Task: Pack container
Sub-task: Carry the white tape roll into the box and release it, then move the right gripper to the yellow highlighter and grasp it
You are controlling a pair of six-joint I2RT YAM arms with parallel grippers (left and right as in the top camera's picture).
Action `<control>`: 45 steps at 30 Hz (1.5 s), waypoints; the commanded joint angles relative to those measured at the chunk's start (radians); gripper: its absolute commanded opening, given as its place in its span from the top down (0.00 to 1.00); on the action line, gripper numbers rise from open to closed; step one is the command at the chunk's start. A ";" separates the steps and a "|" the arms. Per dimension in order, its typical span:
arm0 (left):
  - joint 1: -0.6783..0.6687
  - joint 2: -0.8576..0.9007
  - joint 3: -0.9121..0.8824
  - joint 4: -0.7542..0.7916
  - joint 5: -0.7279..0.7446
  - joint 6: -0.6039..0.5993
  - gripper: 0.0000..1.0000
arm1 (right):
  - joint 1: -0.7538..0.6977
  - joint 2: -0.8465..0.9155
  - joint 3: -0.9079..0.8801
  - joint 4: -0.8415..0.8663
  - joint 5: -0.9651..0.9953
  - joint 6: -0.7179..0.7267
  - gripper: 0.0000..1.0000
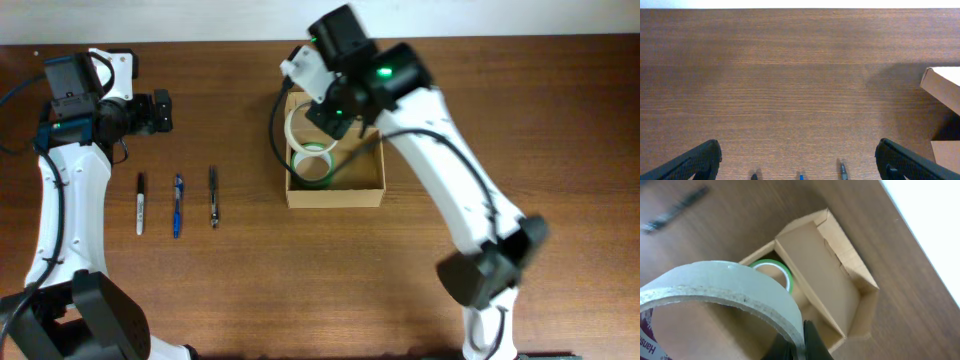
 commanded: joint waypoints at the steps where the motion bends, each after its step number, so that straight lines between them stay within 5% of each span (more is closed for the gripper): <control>1: 0.003 0.011 0.023 -0.001 0.014 0.017 0.01 | -0.016 0.090 -0.013 0.012 0.052 -0.045 0.96; 26: 0.003 0.011 0.023 -0.001 0.014 0.016 0.01 | -0.042 0.309 -0.014 0.001 -0.103 -0.014 0.96; 29: 0.003 0.011 0.023 -0.001 0.014 0.017 0.01 | -0.042 0.307 -0.014 0.002 -0.103 -0.011 0.73; 35: 0.003 0.011 0.023 -0.001 0.014 0.016 0.01 | -0.042 0.232 -0.012 -0.027 -0.103 0.018 0.61; 45: 0.003 0.011 0.023 -0.001 0.014 0.016 0.01 | -0.122 -0.172 -0.013 -0.030 -0.072 0.122 0.39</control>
